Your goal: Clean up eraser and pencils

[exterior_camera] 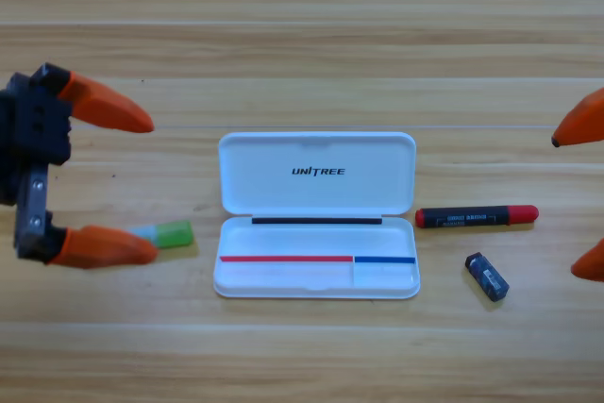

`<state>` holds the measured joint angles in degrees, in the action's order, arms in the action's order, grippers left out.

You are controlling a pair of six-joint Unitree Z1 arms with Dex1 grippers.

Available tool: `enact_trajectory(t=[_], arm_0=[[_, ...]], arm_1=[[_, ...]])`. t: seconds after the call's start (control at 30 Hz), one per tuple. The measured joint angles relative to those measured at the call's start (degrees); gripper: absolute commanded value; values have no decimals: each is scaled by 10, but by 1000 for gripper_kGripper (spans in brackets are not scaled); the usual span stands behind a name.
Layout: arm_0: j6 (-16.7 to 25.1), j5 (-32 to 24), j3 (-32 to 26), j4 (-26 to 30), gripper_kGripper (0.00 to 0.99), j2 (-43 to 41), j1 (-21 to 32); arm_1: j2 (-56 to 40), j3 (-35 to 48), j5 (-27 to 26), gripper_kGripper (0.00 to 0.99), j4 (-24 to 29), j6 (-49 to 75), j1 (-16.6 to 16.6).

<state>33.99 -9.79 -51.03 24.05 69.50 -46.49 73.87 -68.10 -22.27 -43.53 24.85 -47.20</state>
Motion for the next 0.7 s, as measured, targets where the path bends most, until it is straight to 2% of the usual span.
enact_trajectory(t=[0.4,0.5,0.6,0.7], arm_0=[[9,24,4,12,988,-11,0],[35,83,-28,34,980,-11,0],[83,147,-84,56,969,2,4],[127,160,-155,98,965,51,30]], arm_1=[[0,3,1,990,0,-17,0],[0,9,27,990,0,-46,0],[0,19,77,990,0,-93,0],[0,27,144,989,0,-118,0]])
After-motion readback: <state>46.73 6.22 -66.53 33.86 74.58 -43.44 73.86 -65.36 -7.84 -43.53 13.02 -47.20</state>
